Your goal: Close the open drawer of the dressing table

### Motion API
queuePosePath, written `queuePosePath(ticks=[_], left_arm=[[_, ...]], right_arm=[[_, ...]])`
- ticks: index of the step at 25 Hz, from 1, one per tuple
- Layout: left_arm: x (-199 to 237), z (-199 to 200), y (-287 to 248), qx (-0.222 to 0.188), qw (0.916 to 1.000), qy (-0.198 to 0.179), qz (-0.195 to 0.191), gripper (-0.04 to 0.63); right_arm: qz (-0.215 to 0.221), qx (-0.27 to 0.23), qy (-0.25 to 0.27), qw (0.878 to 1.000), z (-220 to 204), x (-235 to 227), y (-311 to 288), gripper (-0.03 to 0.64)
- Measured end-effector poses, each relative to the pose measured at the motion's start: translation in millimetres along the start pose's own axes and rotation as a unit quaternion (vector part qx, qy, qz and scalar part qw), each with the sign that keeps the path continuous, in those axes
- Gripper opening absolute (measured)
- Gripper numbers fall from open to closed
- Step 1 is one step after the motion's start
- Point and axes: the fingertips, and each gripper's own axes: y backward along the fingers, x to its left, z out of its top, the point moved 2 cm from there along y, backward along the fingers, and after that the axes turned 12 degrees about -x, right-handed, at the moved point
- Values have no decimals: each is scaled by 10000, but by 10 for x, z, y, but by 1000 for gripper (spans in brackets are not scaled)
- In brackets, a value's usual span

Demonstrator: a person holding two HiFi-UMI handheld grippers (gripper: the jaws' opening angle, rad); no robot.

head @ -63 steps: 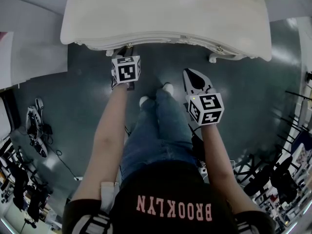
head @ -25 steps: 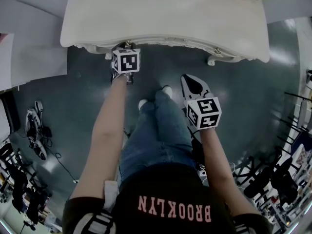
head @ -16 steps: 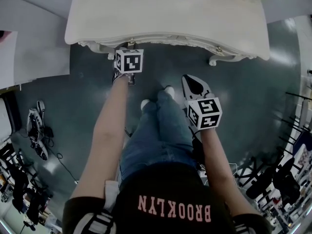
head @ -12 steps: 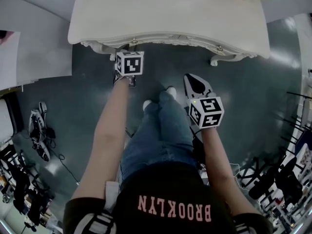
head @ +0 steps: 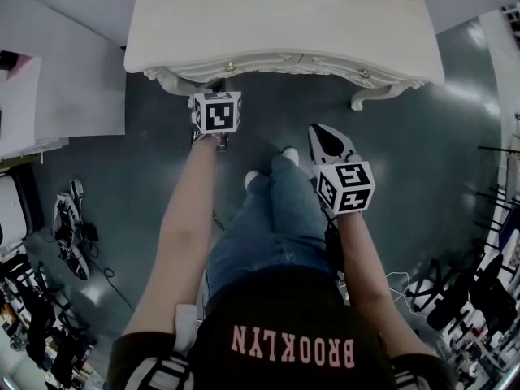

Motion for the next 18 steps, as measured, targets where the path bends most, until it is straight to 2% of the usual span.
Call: queuePosePath(ticks=[3,9,18], left_arm=[[6,72,136,-161,9998,6,-98,5],[34,206,489,-437,9984,309,-164,5],[121,486,983,-959,9952,192,15,5]], right_arm=[[-122,-133,-102,9998,37,45,86,-3],[-167,-366,-39,9992,171,180,181,-4],[-102,-700,68,9975,467,284,223,-5]])
